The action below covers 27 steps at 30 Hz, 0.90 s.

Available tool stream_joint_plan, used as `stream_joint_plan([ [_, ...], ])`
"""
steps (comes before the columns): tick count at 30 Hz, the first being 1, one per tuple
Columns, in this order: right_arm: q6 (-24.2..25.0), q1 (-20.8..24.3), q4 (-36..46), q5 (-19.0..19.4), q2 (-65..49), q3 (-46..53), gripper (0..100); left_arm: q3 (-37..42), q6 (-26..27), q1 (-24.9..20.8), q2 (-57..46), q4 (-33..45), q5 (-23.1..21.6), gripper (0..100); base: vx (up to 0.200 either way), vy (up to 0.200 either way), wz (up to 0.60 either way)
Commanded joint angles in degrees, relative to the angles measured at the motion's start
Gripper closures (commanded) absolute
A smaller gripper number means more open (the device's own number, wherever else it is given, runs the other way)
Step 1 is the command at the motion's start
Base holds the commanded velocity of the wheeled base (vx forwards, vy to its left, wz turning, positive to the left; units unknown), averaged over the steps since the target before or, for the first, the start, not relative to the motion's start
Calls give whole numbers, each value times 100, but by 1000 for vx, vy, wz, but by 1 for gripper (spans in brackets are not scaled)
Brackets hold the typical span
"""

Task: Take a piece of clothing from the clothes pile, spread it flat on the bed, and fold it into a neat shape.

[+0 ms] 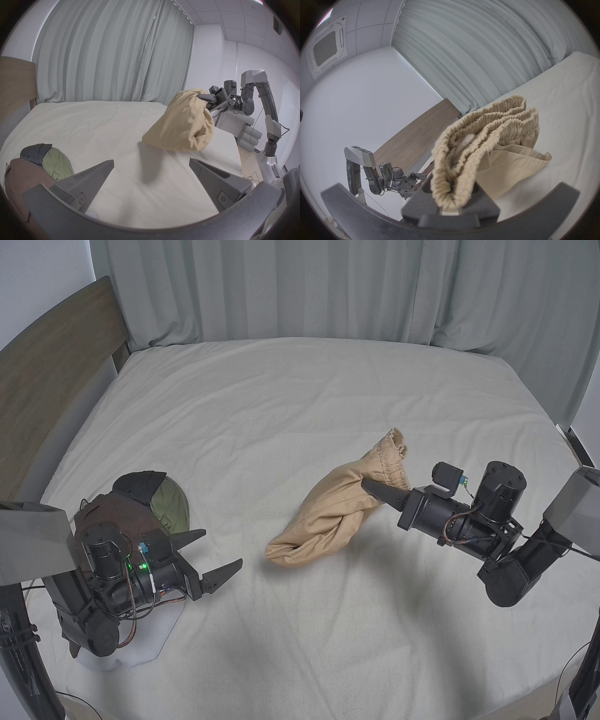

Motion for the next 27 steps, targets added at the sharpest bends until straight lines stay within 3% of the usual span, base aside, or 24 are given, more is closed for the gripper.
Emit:
stream_joint_plan([
  [1, 14, 1, 253, 30, 100, -459, 100, 0, 0, -1, -7, -14, -1, 0, 0, 0, 0],
  [27, 242, -166, 2081, 30, 1084, -3262, 100, 9, 0, -54, -7, -14, -1, 0, 0, 0, 0],
])
